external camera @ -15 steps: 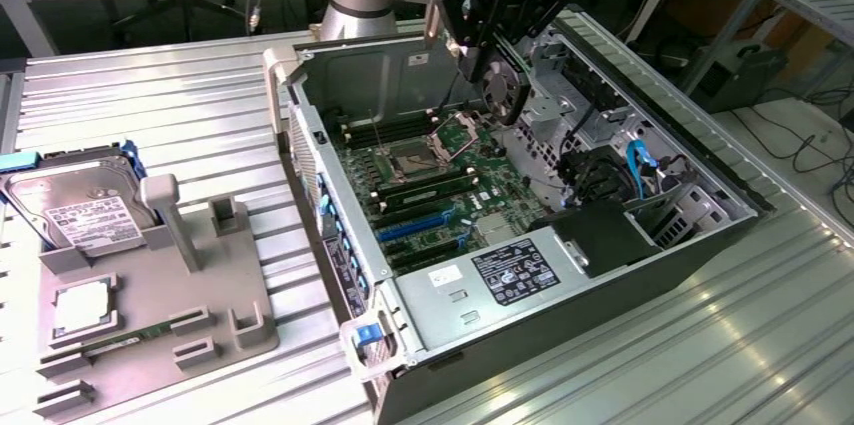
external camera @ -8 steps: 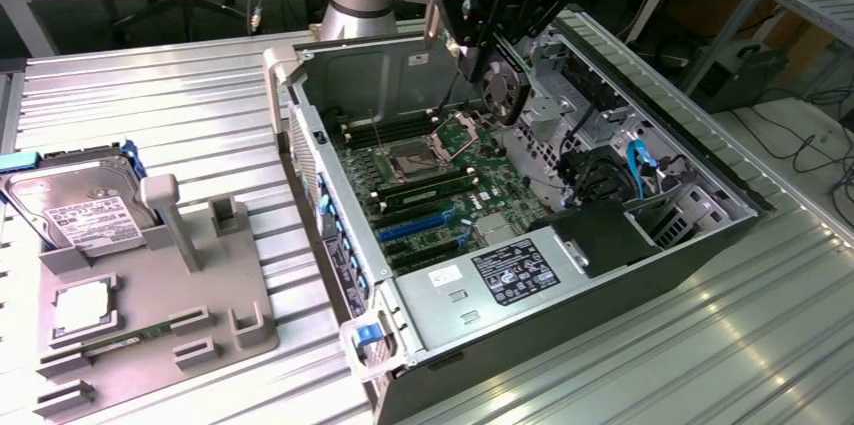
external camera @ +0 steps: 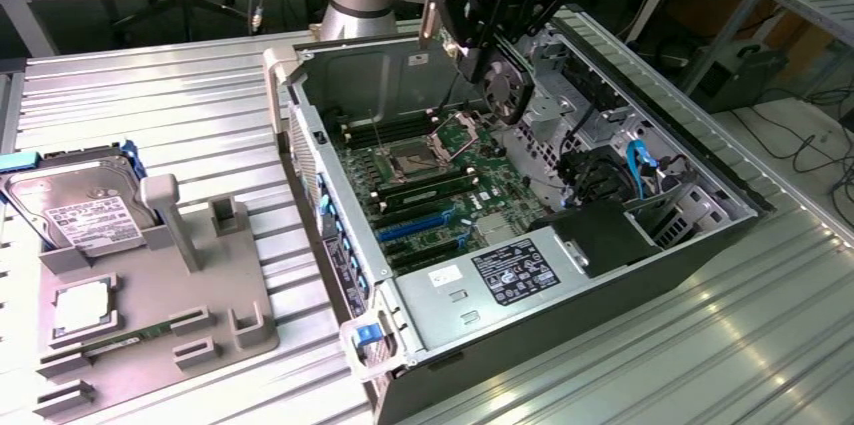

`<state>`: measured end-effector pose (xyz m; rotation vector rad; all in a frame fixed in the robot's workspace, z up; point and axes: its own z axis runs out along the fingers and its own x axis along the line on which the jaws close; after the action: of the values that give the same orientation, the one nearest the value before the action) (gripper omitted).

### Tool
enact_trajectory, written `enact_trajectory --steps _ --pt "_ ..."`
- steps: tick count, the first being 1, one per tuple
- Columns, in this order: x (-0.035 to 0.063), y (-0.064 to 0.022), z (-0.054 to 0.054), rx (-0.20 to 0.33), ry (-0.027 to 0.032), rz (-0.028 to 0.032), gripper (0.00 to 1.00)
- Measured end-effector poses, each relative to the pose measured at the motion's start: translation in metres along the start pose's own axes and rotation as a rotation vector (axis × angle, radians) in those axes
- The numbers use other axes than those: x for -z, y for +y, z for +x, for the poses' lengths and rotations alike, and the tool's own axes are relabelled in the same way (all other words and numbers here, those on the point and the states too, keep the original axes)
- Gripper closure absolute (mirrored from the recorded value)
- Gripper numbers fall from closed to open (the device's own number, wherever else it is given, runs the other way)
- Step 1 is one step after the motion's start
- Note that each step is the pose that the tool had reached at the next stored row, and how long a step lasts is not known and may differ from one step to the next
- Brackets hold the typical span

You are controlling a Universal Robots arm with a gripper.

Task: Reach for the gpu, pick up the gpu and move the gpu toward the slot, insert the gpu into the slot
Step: 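Insert the gpu into the slot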

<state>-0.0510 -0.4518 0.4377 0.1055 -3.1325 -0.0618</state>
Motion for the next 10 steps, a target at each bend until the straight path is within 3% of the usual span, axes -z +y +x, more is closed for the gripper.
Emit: enact_trajectory --steps 10 --pt "0.0000 0.0000 0.0000 0.083 0.0033 0.0004 0.72"
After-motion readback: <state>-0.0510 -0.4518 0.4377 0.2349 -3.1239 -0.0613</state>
